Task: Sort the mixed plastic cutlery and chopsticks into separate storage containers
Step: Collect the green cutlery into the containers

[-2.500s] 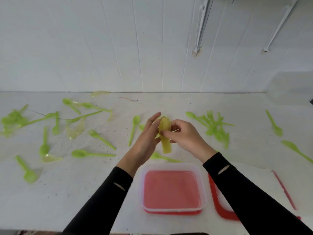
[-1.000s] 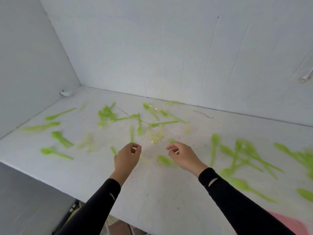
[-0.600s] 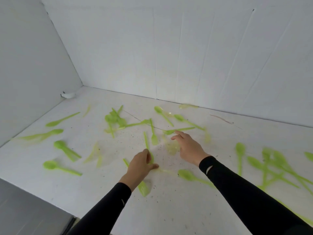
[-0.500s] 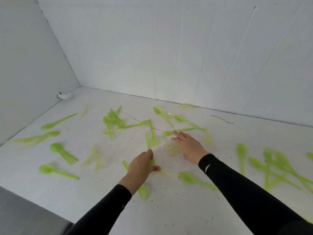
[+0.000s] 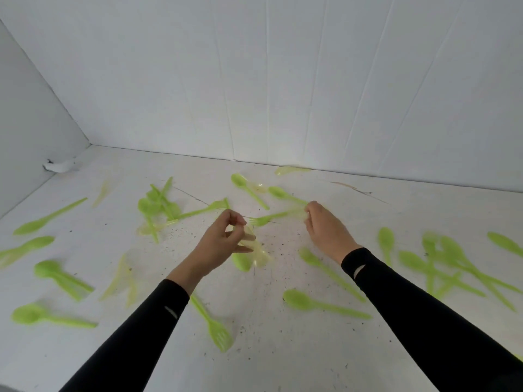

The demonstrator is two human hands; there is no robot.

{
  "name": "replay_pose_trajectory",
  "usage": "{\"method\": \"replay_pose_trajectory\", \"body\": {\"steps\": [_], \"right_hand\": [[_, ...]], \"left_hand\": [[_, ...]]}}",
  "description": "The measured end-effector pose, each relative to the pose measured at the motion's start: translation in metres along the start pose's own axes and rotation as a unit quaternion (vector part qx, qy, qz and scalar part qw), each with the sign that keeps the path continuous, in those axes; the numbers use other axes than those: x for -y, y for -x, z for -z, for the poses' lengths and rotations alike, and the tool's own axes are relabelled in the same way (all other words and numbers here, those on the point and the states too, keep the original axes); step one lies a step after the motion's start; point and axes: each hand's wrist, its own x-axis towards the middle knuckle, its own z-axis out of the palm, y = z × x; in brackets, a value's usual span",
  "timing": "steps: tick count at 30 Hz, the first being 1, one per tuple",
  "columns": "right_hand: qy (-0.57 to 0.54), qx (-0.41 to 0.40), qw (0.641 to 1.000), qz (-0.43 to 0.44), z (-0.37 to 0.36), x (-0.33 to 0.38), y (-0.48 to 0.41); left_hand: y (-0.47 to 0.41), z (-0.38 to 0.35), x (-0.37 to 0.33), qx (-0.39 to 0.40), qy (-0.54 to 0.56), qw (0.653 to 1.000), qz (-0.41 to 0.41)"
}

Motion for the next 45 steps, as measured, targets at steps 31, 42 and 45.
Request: {"method": "replay_pose_trajectory", "body": {"steps": [31, 42, 45], "right_hand": [[0.051, 0.085, 0.995, 0.017, 0.015, -0.040, -0.084], [0.078, 0.104, 0.992, 0.000, -0.009, -0.027, -0.177], [0.093, 0.103, 0.990, 0.001, -0.016, -0.027, -0.184]], "left_hand": [[-0.117, 0.003, 0.005, 0.209, -0.350, 0.889, -0.209], [-0.176, 0.029, -0.027, 0.053, 0.297, 0.940, 0.162], [-0.187, 0.027, -0.019, 0.028, 0.164, 0.976, 0.143]]}}
